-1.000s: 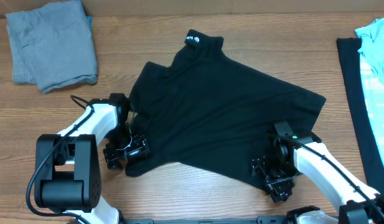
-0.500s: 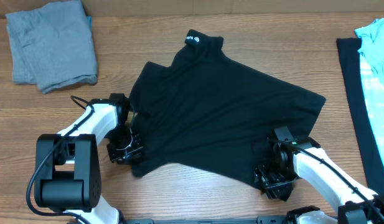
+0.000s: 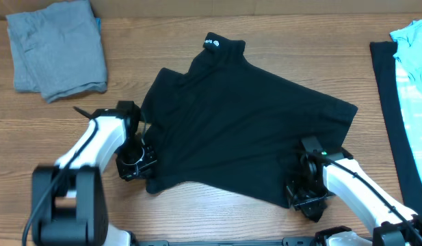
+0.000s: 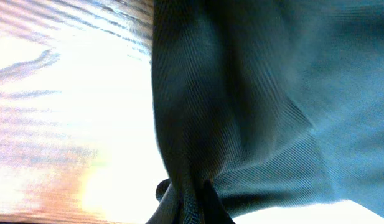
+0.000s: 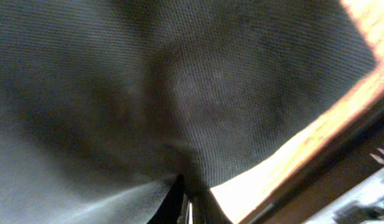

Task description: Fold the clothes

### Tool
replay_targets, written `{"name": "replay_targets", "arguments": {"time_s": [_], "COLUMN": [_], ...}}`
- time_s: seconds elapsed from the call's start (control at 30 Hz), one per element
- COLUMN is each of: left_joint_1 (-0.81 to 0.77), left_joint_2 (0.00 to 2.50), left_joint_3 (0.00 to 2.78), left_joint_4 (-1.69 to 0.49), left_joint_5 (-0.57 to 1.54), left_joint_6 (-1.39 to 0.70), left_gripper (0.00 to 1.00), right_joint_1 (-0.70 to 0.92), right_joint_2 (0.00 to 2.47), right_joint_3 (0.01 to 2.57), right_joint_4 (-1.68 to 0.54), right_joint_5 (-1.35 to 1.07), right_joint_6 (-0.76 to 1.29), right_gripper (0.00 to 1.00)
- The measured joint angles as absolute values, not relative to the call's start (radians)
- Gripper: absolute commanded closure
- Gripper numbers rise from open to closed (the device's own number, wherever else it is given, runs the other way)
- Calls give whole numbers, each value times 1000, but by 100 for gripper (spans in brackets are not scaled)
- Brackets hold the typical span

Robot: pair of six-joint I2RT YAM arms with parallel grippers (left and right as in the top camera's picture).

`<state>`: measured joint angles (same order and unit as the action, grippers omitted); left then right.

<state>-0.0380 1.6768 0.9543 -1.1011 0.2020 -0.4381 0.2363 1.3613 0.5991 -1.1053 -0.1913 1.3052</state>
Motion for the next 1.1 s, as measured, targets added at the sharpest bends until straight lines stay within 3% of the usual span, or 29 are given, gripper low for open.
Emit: {"name": "replay_targets", "arguments": {"time_s": [0.2, 0.37, 0.73, 1.1], "left_joint_1": [-38, -38, -65, -164], "left_joint_2": [1452, 1344, 1351, 1525], "left_joint_3": [954, 953, 953, 953], "left_joint_4": [-1085, -946, -559, -338], "left_joint_5": [219, 267, 330, 330], "left_joint_6": [-446, -456, -476, -499], "left_gripper": [96, 96, 96, 96], "right_joint_1": [236, 236, 236, 226], "right_joint_2": [1335, 1287, 1285, 1285], "right_joint_3": [697, 736, 738, 738], "right_joint_4": [-1182, -1183, -1096, -1062], "right_joint_5": [-115, -75, -22, 59], "right_joint_6": [1308, 1309, 1309, 1317], "right_gripper": [96, 96, 96, 96]}}
